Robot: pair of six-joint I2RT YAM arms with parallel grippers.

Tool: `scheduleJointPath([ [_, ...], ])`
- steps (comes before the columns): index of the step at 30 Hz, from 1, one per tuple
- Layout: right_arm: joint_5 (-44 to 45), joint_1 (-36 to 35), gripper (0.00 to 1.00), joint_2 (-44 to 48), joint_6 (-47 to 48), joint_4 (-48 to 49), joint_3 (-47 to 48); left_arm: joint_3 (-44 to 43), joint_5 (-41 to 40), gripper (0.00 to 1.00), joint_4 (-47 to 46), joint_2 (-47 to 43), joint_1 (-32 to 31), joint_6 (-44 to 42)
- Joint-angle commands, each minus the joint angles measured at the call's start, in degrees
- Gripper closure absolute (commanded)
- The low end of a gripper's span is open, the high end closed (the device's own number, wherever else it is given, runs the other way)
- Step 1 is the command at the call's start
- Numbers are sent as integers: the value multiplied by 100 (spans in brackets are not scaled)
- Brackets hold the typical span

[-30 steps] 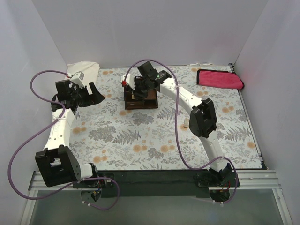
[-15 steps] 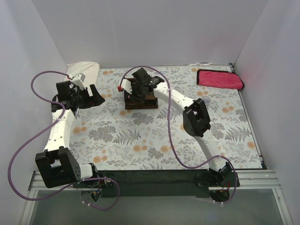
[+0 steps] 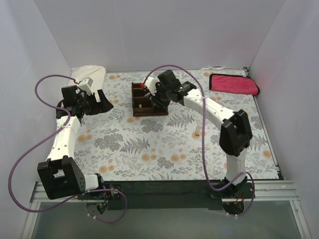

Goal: Sort the stationery into containers
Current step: Place the stationery in the storage box, then pick up the stationery from the center of the board.

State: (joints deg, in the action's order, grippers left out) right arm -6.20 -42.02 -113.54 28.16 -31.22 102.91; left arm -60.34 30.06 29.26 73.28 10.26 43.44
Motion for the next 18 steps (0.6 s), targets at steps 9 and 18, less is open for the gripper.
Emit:
scheduleJointPath([
  [9,-303,1204,50,2406,-2060,-490,-3557,75,131,20,-218,-226,-24,147],
  [18,-189,2091,41,2345,-3255,-473,-4184,22,122,20,-175,-305,-33,182],
])
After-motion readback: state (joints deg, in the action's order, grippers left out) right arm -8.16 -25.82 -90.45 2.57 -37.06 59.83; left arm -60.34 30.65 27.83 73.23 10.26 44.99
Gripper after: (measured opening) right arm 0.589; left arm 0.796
